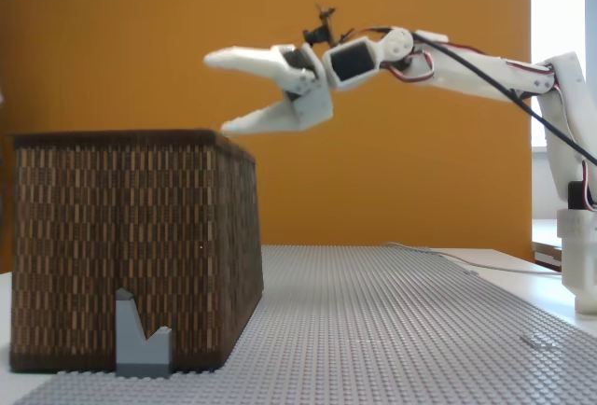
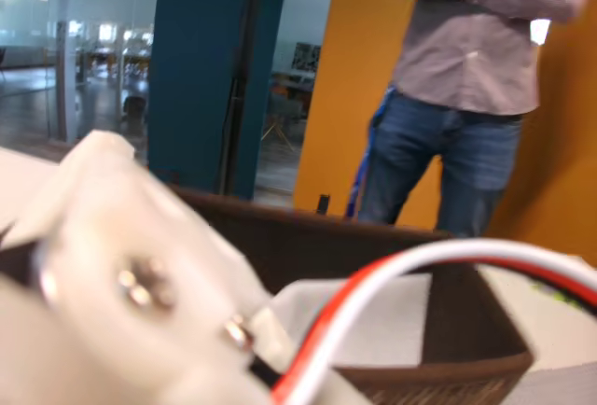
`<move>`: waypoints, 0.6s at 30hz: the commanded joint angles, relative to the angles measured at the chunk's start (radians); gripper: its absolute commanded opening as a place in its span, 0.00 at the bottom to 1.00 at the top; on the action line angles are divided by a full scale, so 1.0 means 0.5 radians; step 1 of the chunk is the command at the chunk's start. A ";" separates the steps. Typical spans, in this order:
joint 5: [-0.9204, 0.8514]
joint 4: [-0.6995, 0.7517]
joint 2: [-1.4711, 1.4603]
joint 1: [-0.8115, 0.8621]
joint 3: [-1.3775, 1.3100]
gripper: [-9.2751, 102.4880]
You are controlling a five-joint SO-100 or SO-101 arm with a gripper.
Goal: Grasp a glasses and put it in the bin.
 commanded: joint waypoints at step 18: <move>0.518 0.632 1.025 0.276 -0.055 0.08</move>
